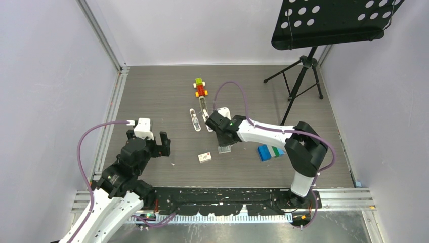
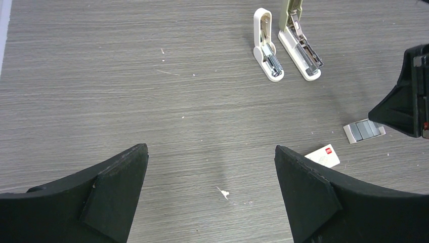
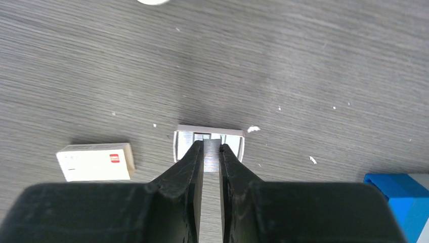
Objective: Load the staples into the stapler
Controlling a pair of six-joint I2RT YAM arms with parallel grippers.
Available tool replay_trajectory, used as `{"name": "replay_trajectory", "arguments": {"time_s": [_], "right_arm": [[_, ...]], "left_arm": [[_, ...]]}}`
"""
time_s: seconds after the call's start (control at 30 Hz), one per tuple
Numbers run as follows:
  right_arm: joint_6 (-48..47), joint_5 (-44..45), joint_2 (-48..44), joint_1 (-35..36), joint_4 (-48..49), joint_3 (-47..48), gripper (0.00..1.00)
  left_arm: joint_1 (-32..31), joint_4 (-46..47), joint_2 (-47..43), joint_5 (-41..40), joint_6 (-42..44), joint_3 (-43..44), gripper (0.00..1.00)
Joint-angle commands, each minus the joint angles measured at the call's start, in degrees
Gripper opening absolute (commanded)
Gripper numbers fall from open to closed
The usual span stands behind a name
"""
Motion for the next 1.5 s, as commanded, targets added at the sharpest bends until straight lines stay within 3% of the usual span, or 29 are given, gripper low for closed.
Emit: {"name": "replay_trajectory", "arguments": {"time_s": [0.0,0.47,0.77,1.0,1.47], "right_arm": [[-3.2,-0.8,-3.3,-0.3,0.1,4.2,0.17],[-13.5,2.0,0.9,-4.2,7.0,10.8,0.17],[-19.9,1.9,3.1,-4.7,16.4,9.7,0.17],[-21.3,0.9,4.7,-4.7,25.8,7.5,0.17],[-22.8,-0.1,10.0,-4.7,32.7,7.9,0.17]], "left_arm": [[0.3,2.7,-0.2,0.0,0.8,-0.1,0.98],[0.4,3.4,-0.6,-0.4,1.7,0.0,0.98],[0.5,4.6,1.3,-0.2,2.2,0.1,0.99],[0.7,5.4,3.2,0.1,2.7,0.1,0.99],[0.9,6.4,4.5,1.6,2.9,0.3,0.99]]}}
